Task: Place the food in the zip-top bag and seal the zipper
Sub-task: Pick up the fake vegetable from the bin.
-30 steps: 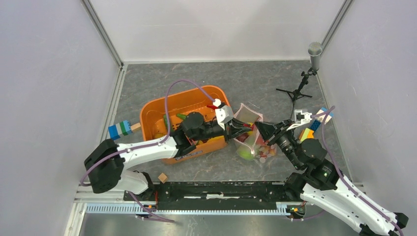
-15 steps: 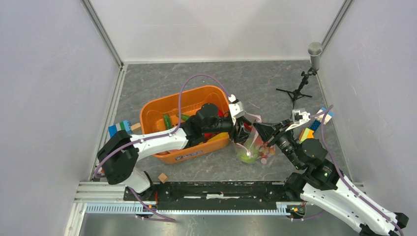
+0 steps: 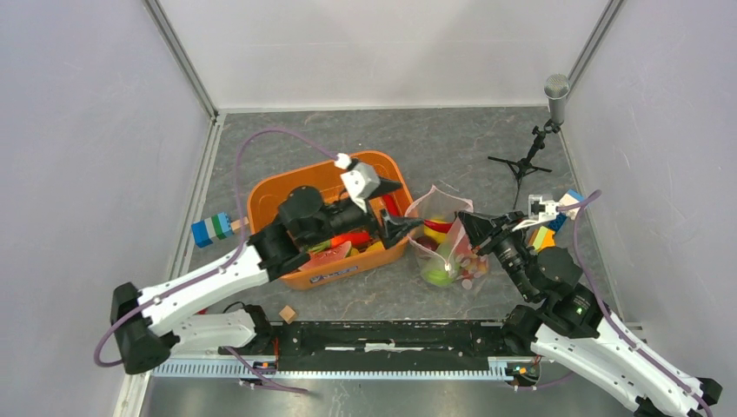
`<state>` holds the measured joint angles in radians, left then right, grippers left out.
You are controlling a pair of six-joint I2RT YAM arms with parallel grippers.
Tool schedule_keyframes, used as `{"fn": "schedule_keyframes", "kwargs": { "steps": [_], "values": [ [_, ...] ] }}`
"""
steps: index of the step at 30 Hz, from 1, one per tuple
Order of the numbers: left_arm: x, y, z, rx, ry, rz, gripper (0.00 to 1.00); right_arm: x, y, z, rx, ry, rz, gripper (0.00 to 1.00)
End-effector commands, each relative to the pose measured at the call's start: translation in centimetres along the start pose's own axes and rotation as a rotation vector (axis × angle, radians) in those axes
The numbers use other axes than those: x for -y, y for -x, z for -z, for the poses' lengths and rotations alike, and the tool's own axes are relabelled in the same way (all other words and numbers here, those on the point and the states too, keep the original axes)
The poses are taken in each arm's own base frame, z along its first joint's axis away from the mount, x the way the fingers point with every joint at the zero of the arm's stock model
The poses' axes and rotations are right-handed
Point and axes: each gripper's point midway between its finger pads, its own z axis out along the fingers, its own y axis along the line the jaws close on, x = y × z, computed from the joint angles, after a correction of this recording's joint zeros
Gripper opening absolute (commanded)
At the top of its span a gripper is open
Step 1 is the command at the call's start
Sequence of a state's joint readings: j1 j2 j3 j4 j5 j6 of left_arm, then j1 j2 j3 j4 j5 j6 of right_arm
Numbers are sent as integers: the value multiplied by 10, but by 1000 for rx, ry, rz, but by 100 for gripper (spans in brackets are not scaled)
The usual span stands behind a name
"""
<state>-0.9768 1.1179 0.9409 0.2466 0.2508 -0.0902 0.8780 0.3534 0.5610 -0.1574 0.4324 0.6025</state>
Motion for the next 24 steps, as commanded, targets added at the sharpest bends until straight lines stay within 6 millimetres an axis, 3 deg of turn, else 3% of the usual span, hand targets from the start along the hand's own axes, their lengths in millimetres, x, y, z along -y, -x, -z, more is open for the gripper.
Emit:
{"fn": "schedule_keyframes", "kwargs": {
  "steps": [1, 6, 12, 17, 24],
  "values": [
    [-76, -46, 47, -110, 492, 97, 100, -4, 14, -1, 42, 1, 6, 1],
    [-133, -96, 116, -275, 918, 217, 100, 0, 8, -5, 26, -20, 20, 1],
    [-182, -137, 173, -394, 1207, 284, 100, 0, 3, -11, 8, -31, 38, 1],
    [-214, -173, 207, -478, 1408, 367, 100, 0, -1, -14, -2, -30, 41, 1],
    [-244, -206, 232, -531, 1586, 403, 96, -3, 1, -14, 2, -20, 42, 2]
  ]
}}
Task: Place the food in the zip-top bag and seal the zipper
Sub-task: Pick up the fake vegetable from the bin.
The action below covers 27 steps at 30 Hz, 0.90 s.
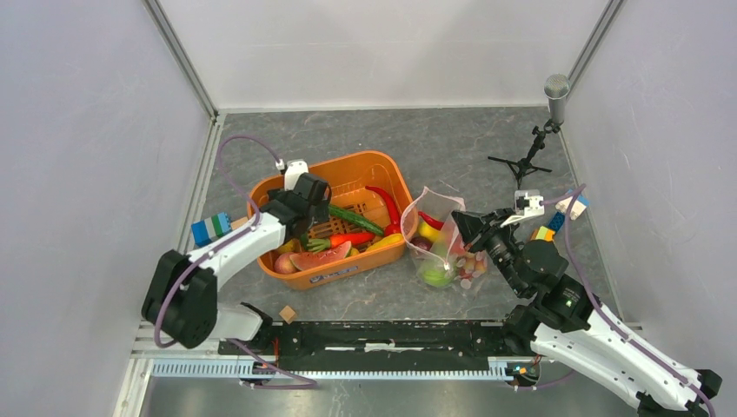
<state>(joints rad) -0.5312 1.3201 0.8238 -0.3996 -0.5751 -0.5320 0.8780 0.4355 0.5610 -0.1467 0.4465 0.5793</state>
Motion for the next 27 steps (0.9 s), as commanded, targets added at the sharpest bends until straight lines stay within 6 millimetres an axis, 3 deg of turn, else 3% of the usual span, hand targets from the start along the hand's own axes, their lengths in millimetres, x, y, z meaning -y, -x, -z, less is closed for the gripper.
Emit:
{"fn": "schedule_keyframes", "kwargs": {
  "steps": [1, 6, 11, 13, 17, 20, 24, 27],
  "values": [
    [-13, 13, -19, 52, 123, 113, 95, -9, 18, 0, 52, 23, -12, 2],
    [-23, 7, -42, 56, 209, 105, 88, -9, 19, 1, 56, 28, -15, 2],
    [-23, -8, -61, -14, 229, 98, 70, -10, 22, 3, 59, 32, -16, 2],
    [-23, -12, -63, -24, 227, 101, 59, -10, 23, 5, 60, 31, -17, 2],
    [-18, -4, -53, -6, 175, 130, 34, -7, 23, 7, 68, 25, -27, 2],
    [-17, 9, -39, 32, 130, 169, 29, -7, 24, 8, 74, 28, -35, 2],
    [-18, 33, -14, 105, 62, 209, 14, -7, 22, 7, 69, 27, -32, 2],
    [-18, 49, 3, 155, 9, 228, 11, -7, 20, 6, 67, 29, -33, 2]
  ]
}}
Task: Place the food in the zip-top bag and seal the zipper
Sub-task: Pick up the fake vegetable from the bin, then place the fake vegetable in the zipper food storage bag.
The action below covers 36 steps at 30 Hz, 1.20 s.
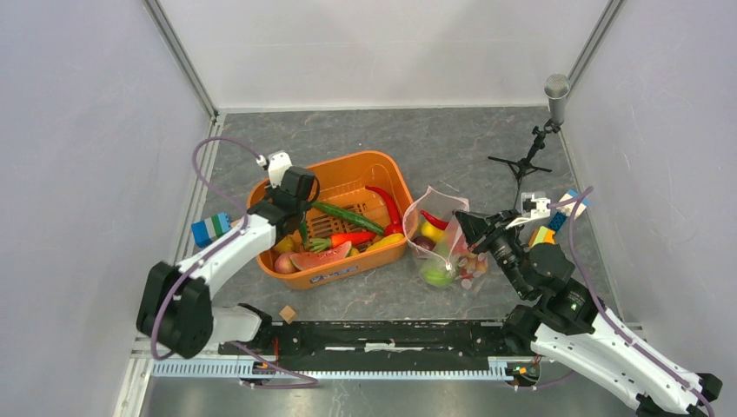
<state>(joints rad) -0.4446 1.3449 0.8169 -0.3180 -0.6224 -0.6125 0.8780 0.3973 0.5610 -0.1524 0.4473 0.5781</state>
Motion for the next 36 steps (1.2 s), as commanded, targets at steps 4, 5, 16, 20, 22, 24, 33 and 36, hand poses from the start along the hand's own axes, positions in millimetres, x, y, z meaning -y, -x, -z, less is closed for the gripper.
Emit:
{"fn": "schedule_keyframes", "kwargs": {
  "steps": [4, 5, 16, 20, 22, 24, 33, 36],
  "values": [
    [7, 51, 43, 154, -156, 121, 11, -6, 10, -1, 38, 18, -22, 2],
    [8, 55, 48, 169, -182, 135, 9, -6, 9, -1, 36, 17, -21, 2],
    [57, 113, 152, 412, -768, 234, 6, -11, 6, -3, 29, 43, -34, 2],
    [102, 115, 229, 444, -1239, 142, 8, -15, 5, -4, 26, 66, -48, 2],
    [114, 111, 256, 424, -1398, 133, 8, -18, 4, -4, 23, 76, -55, 2],
    [122, 107, 281, 440, -1528, 107, 8, -20, 3, -4, 18, 88, -59, 2],
    [164, 59, 356, 491, -1842, -143, 3, -35, -3, -6, -11, 157, -80, 2],
    [166, 71, 380, 719, -1872, -84, 2, -40, -1, -7, -4, 178, -91, 2]
  ]
}}
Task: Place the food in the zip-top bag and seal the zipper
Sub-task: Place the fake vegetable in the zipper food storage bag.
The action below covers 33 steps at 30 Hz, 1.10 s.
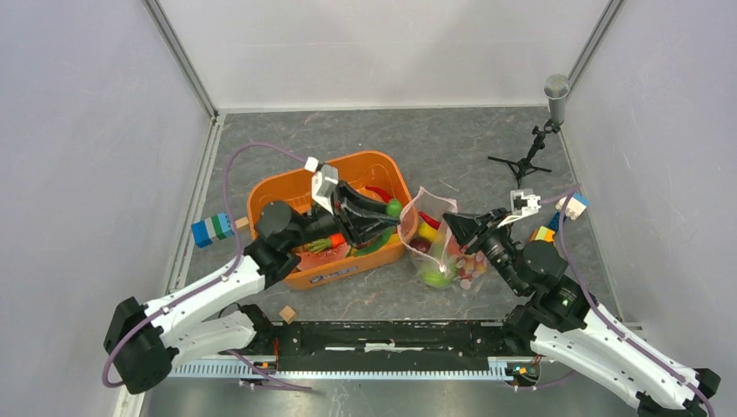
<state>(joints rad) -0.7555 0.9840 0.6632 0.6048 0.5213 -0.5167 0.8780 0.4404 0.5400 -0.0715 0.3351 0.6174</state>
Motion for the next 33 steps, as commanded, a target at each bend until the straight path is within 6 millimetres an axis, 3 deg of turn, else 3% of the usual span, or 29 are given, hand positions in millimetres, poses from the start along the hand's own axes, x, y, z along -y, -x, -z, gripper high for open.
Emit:
{"fn": "schedule_keyframes", "kwargs": {
  "steps": [1, 3, 7, 9, 12, 19, 25, 29, 33],
  "values": [
    [43, 48, -15, 273, -154, -251, 2, -19, 11, -2, 39, 81, -46, 2],
    [52, 57, -23, 333, -225, -259, 2, -20, 9, -2, 37, 89, -56, 1],
    [51, 60, -37, 456, -292, -251, 2, -26, 16, 1, 70, 124, -100, 1],
    [41, 56, -47, 483, -278, -242, 2, -28, 20, 3, 86, 135, -116, 1],
    [43, 48, -61, 478, -281, -284, 2, -30, 25, 5, 99, 137, -123, 1],
    [26, 39, -78, 485, -210, -269, 2, -31, 31, 6, 112, 135, -125, 2],
    [9, 13, -90, 434, -173, -252, 2, -30, 36, 8, 130, 130, -131, 2],
    [-10, -25, -96, 349, -143, -220, 4, -33, 43, 11, 150, 142, -140, 2],
    [-15, -45, -92, 301, -135, -197, 21, -31, 47, 12, 154, 122, -134, 2]
  ]
}}
